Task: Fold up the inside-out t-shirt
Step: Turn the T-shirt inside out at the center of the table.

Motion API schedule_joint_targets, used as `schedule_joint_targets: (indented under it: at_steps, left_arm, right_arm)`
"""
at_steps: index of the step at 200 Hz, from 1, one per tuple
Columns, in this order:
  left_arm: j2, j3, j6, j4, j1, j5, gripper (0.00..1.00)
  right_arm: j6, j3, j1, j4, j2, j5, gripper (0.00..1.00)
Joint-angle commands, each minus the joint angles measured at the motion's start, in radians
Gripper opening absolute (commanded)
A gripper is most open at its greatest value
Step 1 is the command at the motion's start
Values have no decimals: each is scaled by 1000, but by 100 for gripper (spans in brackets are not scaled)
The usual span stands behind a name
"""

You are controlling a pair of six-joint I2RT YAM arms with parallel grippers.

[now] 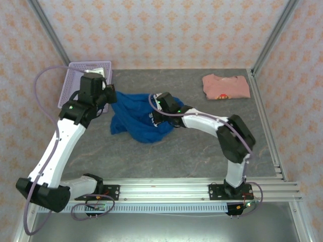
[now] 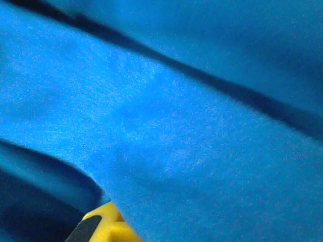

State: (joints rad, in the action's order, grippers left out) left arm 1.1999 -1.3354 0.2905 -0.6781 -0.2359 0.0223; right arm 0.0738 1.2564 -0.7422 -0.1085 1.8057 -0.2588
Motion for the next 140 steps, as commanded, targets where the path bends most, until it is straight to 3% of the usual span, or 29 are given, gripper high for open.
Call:
schedule_joint_targets:
  at_steps: [1,66,78,107,140]
  left_arm:
    - [9,45,21,73,3,54,0]
    - [44,180,79,280,-24,-231,0]
    - [77,168,85,271,-28,-201,0]
    - [220,132,99,175,24,1,0]
    - [351,192,118,186,65,16,0]
  right_arm:
    - [19,-60,21,140,-106,-82,0]
    - [112,0,43,289,-61,-262,0]
    - [94,17,43,296,-62,-314,0]
    - [-64,-25,55,222,-195,-308,0]
    - [-31,-98,143,305,-339,-370,0]
